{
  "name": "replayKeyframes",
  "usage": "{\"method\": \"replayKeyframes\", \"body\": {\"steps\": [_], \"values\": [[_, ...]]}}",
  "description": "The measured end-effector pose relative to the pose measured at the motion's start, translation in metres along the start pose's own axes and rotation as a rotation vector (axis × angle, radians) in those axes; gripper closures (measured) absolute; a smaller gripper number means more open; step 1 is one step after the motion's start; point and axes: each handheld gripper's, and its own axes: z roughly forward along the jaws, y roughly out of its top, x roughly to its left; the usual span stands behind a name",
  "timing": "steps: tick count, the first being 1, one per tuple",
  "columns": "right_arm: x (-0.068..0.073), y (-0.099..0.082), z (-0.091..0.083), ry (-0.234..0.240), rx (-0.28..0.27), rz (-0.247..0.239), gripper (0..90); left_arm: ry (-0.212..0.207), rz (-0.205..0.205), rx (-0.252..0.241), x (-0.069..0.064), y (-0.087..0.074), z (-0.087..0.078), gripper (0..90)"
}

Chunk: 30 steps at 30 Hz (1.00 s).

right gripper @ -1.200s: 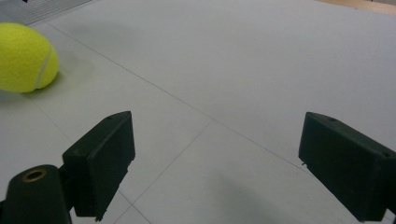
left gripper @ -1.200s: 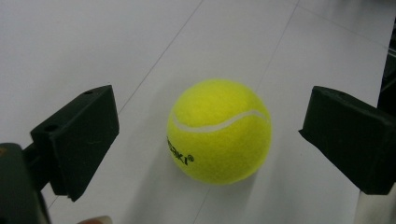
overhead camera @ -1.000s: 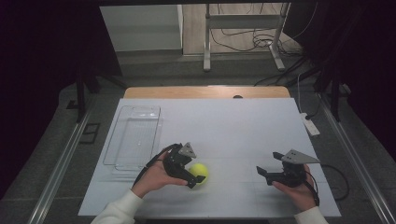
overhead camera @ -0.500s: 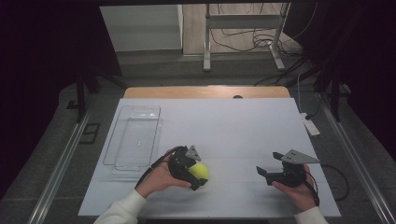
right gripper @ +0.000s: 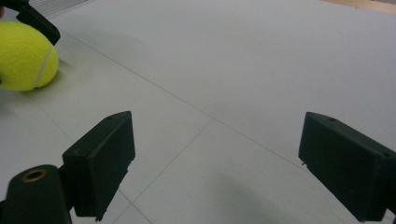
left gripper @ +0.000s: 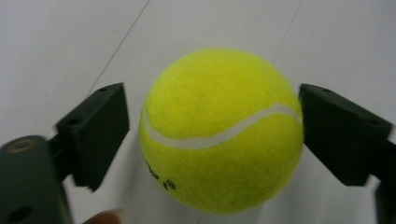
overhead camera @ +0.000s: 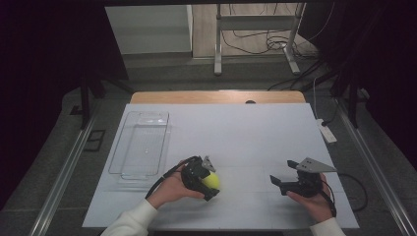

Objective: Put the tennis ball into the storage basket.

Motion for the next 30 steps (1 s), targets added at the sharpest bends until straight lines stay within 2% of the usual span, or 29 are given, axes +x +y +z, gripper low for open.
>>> {"method": "replayKeyframes", "body": {"steps": [3,14,30], "values": [[0.0002,0.0001,-0.0001,0.0,-0.001,0.0,11.2,-0.005,0.007,-0.005,-0.0012,-0.0003,-0.0014,25.6],[0.0,0.0001,-0.0002,0.0,0.0,-0.001,11.2,0.016,0.033,-0.01,-0.0035,0.0002,-0.0027,26.4],[-0.0004,0.0001,-0.0004,0.0,-0.001,0.001,11.3,0.025,0.025,-0.04,-0.0021,-0.0006,-0.0082,26.5]]}}
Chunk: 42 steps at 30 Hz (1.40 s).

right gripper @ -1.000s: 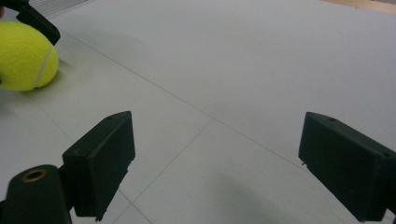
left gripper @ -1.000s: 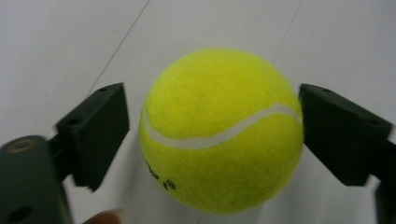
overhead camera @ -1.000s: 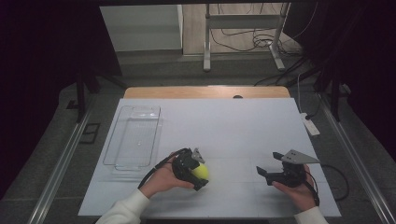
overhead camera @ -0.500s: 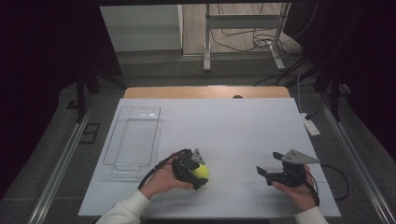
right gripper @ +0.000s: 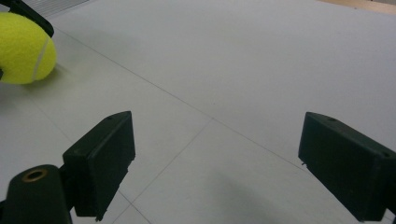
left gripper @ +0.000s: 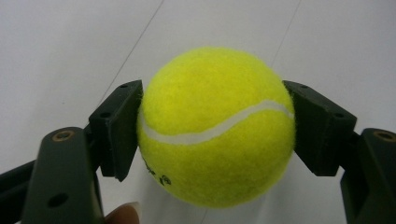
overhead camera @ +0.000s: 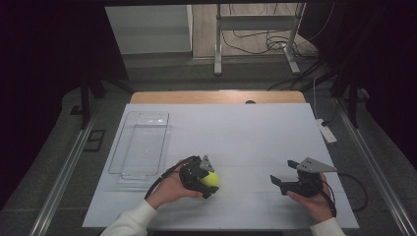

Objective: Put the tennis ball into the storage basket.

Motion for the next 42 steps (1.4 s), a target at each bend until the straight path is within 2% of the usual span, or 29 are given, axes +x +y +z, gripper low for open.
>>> {"method": "replayKeyframes", "body": {"steps": [4,24,27,33,42], "values": [[0.0,0.0,0.0,-0.002,0.0,0.001,11.3,0.017,-0.019,-0.017,0.002,0.0,-0.004,26.4],[-0.001,0.0,-0.001,-0.005,-0.003,0.009,11.4,0.04,-0.032,-0.109,0.006,-0.001,-0.018,26.4],[-0.001,0.0,-0.001,-0.007,-0.001,0.009,11.4,0.051,-0.049,-0.14,0.007,-0.001,-0.021,26.4],[-0.001,0.0,-0.001,-0.007,-0.001,0.009,11.5,0.065,-0.048,-0.187,0.007,-0.002,-0.027,26.4],[-0.001,0.0,-0.001,-0.005,-0.001,0.008,11.5,0.079,-0.05,-0.23,0.007,-0.002,-0.033,26.4]]}}
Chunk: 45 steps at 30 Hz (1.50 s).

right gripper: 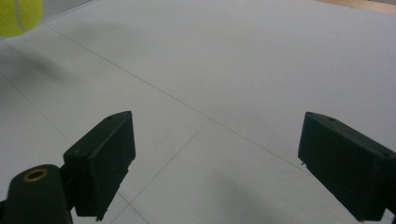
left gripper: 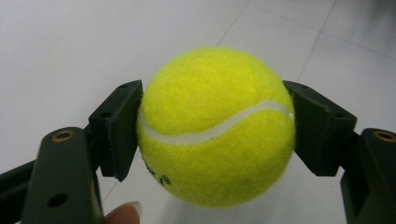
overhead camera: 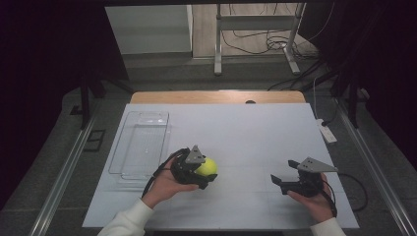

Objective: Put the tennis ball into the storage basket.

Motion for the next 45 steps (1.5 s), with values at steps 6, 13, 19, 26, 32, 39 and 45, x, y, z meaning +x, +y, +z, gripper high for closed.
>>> {"method": "replayKeyframes", "body": {"steps": [6,13,19,26,32,39,45], "values": [[0.0,0.0,0.0,-0.002,0.002,-0.002,11.6,0.004,-0.002,-0.029,0.001,0.001,-0.005,26.4],[0.0,0.0,0.0,-0.003,0.003,-0.002,11.6,0.016,-0.005,-0.058,0.002,0.002,-0.01,26.4],[0.0,0.0,0.0,-0.004,0.003,-0.001,11.6,0.028,-0.012,-0.094,0.003,0.003,-0.016,26.4],[0.0,0.0,0.0,-0.004,0.003,-0.002,11.6,0.032,-0.019,-0.137,0.003,0.004,-0.023,26.4],[0.0,0.0,0.0,-0.005,0.003,-0.001,11.6,0.055,-0.034,-0.166,0.004,0.005,-0.027,26.4],[0.0,0.0,0.0,-0.007,0.003,-0.001,11.7,0.048,-0.04,-0.189,0.005,0.006,-0.034,26.4],[0.0,0.0,0.0,-0.008,0.002,0.002,11.7,0.047,-0.039,-0.207,0.005,0.007,-0.038,26.4]]}}
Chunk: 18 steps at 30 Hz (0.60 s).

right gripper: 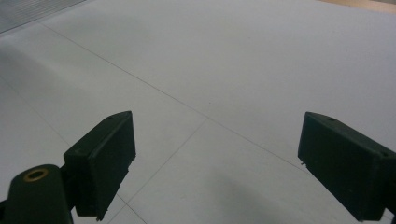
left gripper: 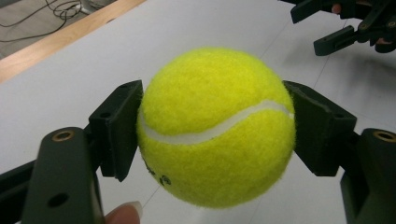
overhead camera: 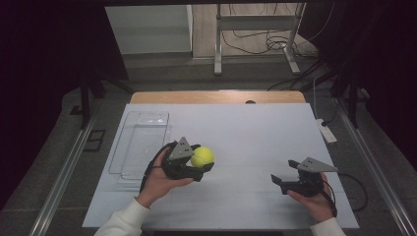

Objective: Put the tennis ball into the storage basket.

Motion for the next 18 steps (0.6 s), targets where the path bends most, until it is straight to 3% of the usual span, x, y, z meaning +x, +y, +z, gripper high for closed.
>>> {"method": "replayKeyframes", "body": {"steps": [18], "values": [[0.0,0.0,0.0,-0.005,-0.001,0.003,11.7,0.008,-0.007,-0.073,0.0,0.009,-0.016,26.4]]}}
